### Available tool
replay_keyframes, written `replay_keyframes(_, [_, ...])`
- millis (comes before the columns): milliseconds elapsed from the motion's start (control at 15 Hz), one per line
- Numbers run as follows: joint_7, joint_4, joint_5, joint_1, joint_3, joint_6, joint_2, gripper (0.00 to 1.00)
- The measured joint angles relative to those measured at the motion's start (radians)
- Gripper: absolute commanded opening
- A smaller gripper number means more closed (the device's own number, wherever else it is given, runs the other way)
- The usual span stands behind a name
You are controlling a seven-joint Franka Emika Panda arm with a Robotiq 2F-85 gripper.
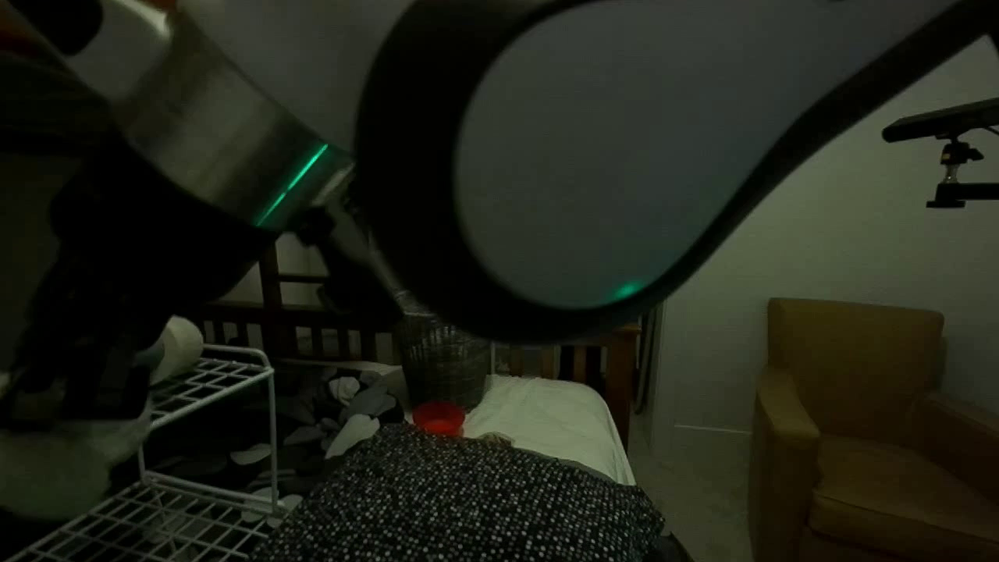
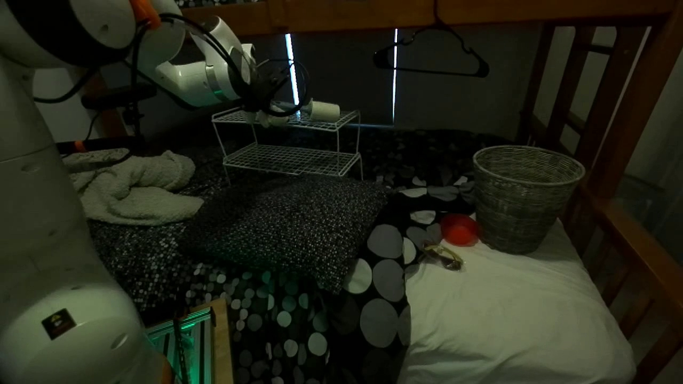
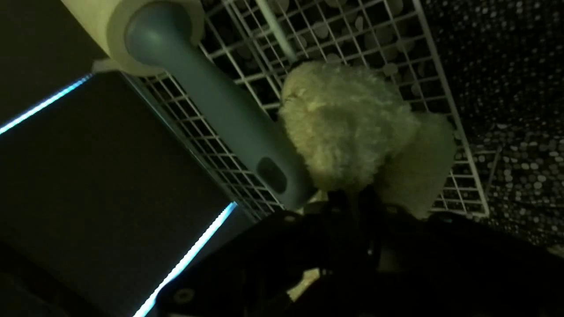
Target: Put the teddy bear on the top shelf of the rack
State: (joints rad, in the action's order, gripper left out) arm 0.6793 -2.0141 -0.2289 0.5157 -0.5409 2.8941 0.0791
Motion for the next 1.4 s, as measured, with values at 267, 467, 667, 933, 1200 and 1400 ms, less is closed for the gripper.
replay_keyframes(267, [0.207, 0.097, 0.142, -0.001, -0.061, 0.022, 0.112, 0.03])
replay_keyframes(467, [0.187, 0.146, 0.049, -0.002, -0.031, 0.015, 0.147, 0.03])
replay_keyframes(667, [0.16, 0.194, -0.055, 0.01, 0.02, 0.013, 0.179, 0.03])
replay_keyframes(933, [0.164, 0.281, -0.109, 0.021, 0.033, -0.038, 0.246, 0.35])
replay_keyframes(1200, [0.194, 0.38, -0.1, 0.03, 0.008, -0.181, 0.321, 0.58])
replay_keyframes(1400, [0.206, 0.45, -0.095, 0.048, 0.004, -0.275, 0.353, 0.81])
